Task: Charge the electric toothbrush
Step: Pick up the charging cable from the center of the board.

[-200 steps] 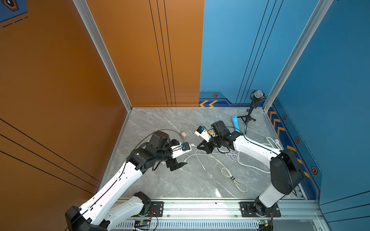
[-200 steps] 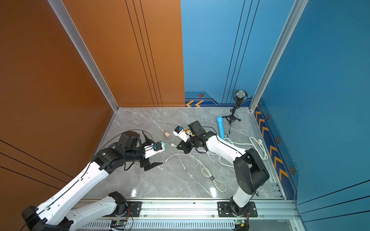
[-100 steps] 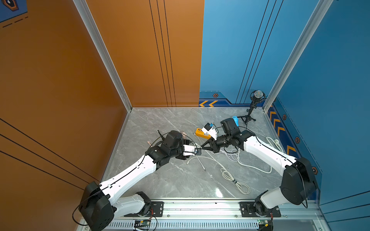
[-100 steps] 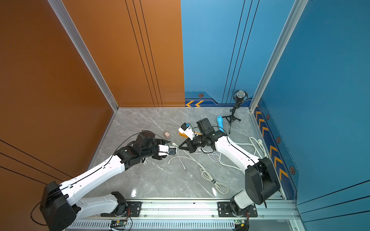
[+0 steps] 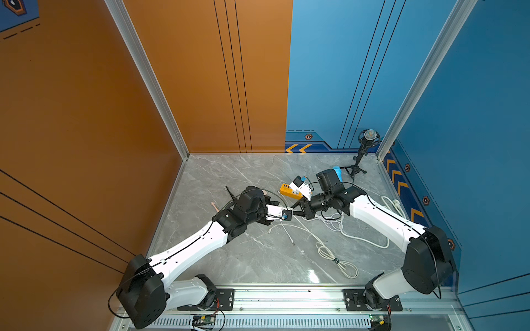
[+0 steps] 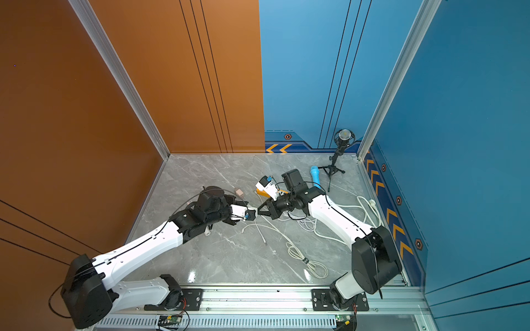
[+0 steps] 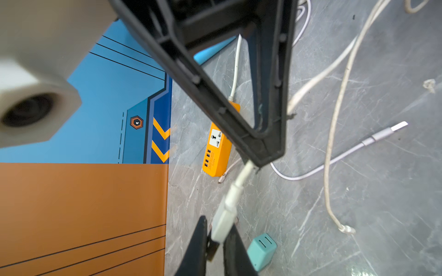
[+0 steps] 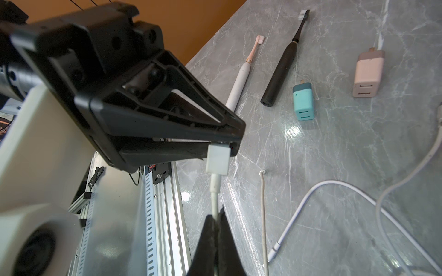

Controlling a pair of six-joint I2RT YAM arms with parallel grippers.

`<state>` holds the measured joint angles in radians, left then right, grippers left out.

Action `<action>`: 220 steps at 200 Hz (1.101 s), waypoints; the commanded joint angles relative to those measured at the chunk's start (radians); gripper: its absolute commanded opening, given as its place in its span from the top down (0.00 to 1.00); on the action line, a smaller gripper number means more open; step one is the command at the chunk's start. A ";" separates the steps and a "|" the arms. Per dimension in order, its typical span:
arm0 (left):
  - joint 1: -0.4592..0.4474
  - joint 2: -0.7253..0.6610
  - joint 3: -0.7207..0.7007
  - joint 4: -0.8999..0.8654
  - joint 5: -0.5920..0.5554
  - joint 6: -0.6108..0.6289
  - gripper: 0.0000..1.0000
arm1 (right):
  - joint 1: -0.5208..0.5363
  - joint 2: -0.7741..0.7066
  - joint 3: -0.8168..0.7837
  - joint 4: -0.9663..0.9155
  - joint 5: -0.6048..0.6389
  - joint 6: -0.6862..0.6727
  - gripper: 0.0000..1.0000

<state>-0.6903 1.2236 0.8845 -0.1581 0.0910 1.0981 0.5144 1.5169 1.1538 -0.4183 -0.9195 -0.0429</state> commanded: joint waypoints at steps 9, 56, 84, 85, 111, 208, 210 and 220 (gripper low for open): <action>0.005 -0.008 0.089 -0.204 0.149 -0.070 1.00 | -0.004 -0.016 0.015 -0.031 0.011 0.012 0.94; 0.105 0.073 0.284 -0.471 0.423 -0.303 1.00 | 0.002 -0.087 -0.027 -0.005 0.101 -0.124 0.66; 0.127 0.127 0.331 -0.523 0.457 -0.327 1.00 | 0.014 -0.146 -0.091 0.101 0.152 -0.227 0.62; 0.127 0.128 0.331 -0.523 0.457 -0.327 1.00 | 0.014 -0.147 -0.093 0.108 0.155 -0.228 0.62; 0.136 0.129 0.315 -0.523 0.482 -0.313 1.00 | 0.039 -0.194 -0.159 0.250 0.215 -0.302 0.61; 0.159 0.135 0.312 -0.521 0.545 -0.300 1.00 | 0.079 -0.131 -0.166 0.377 0.049 -0.332 0.70; 0.159 0.135 0.312 -0.521 0.546 -0.300 1.00 | 0.081 -0.130 -0.166 0.379 0.044 -0.329 0.71; 0.162 0.138 0.316 -0.521 0.553 -0.303 1.00 | 0.085 -0.120 -0.164 0.389 0.030 -0.319 0.76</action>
<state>-0.5407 1.3548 1.1969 -0.6525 0.5777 0.8059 0.5869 1.3712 0.9737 -0.0753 -0.8238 -0.3698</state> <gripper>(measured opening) 0.067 0.290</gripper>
